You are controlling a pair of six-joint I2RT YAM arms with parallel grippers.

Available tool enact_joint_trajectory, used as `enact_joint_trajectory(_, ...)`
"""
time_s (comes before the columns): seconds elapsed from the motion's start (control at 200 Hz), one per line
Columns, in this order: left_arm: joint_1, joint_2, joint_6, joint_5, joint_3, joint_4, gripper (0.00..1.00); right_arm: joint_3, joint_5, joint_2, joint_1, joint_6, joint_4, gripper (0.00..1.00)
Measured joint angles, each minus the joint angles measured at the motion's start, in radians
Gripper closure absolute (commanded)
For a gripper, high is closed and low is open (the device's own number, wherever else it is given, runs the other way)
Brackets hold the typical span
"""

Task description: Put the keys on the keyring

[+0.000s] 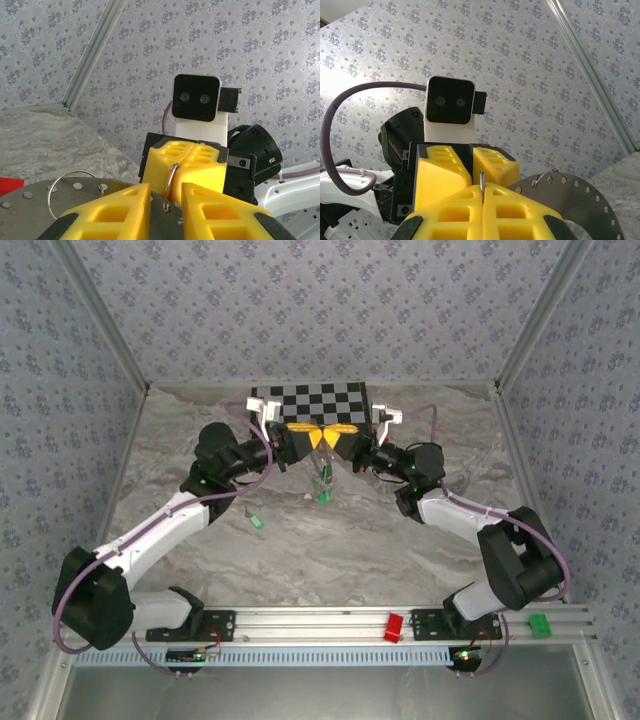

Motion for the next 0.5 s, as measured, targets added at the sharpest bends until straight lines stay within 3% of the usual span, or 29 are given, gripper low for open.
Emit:
enact_joint_trajectory(0.195,-0.004,0.006,-0.005,0.007,0.0,0.015,1.0,0.0,0.0,0.0,0.001,0.003,0.0,1.0)
enact_joint_trajectory(0.34,-0.004,0.007,-0.007,0.007,0.0,0.019,1.0,0.0,0.001,0.0,0.001,0.011,0.002,1.0)
enact_joint_trajectory(0.385,-0.004,0.007,-0.006,0.007,0.0,0.018,1.0,0.0,0.0,0.0,-0.001,0.013,0.002,0.92)
enact_joint_trajectory(0.5,-0.005,0.007,0.016,0.011,0.01,-0.012,1.0,-0.001,-0.016,0.0,-0.016,0.027,0.0,0.89)
